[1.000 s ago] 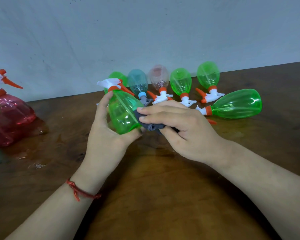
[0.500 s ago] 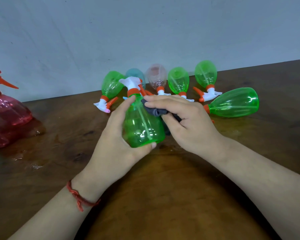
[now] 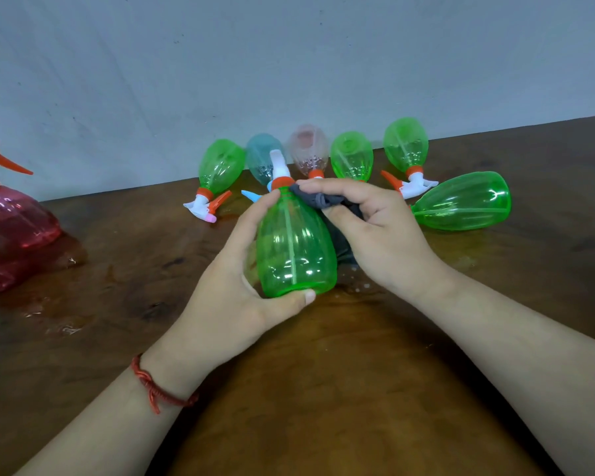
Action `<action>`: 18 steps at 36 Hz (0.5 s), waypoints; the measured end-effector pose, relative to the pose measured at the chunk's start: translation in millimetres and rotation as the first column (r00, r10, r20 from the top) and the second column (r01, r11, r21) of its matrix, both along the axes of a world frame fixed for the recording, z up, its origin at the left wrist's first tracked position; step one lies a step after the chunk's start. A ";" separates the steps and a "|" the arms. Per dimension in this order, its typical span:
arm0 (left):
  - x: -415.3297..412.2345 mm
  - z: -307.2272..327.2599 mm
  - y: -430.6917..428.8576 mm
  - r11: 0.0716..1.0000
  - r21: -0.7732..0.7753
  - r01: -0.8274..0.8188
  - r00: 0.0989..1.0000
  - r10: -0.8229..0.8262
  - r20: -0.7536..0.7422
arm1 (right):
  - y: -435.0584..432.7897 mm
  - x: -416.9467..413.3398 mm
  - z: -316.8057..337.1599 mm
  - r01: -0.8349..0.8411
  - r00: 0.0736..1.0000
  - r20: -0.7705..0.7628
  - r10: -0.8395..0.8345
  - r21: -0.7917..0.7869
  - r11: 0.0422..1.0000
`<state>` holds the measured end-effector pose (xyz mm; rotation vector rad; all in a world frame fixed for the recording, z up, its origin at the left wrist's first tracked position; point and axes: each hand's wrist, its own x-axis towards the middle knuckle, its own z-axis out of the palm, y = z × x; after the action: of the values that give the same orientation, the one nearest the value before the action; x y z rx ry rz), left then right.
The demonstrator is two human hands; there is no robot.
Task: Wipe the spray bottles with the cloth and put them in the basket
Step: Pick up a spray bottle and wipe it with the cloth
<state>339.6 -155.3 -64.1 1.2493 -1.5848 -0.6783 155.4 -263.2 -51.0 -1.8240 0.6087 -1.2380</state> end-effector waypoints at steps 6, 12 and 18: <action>2.1 -5.9 -4.3 1.000 -0.013 -0.016 0.997 0.017 0.073 | 5.6 3.3 -1.2 0.046 0.997 -0.055 -0.052 -0.102 0.994; 7.0 -10.4 -9.3 0.991 -0.093 -0.096 0.989 0.106 0.106 | 8.1 0.7 -0.8 0.082 0.983 -0.131 -0.127 -0.303 0.949; 15.7 -6.6 -11.5 0.966 -0.084 -0.243 0.970 0.242 -0.022 | 12.6 2.8 -4.5 -0.001 0.977 -0.191 -0.092 -0.436 0.900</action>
<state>355.3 -166.7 -70.7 1.3452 -1.4067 -0.4553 158.2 -250.6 -55.6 -2.3477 0.5165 -1.2986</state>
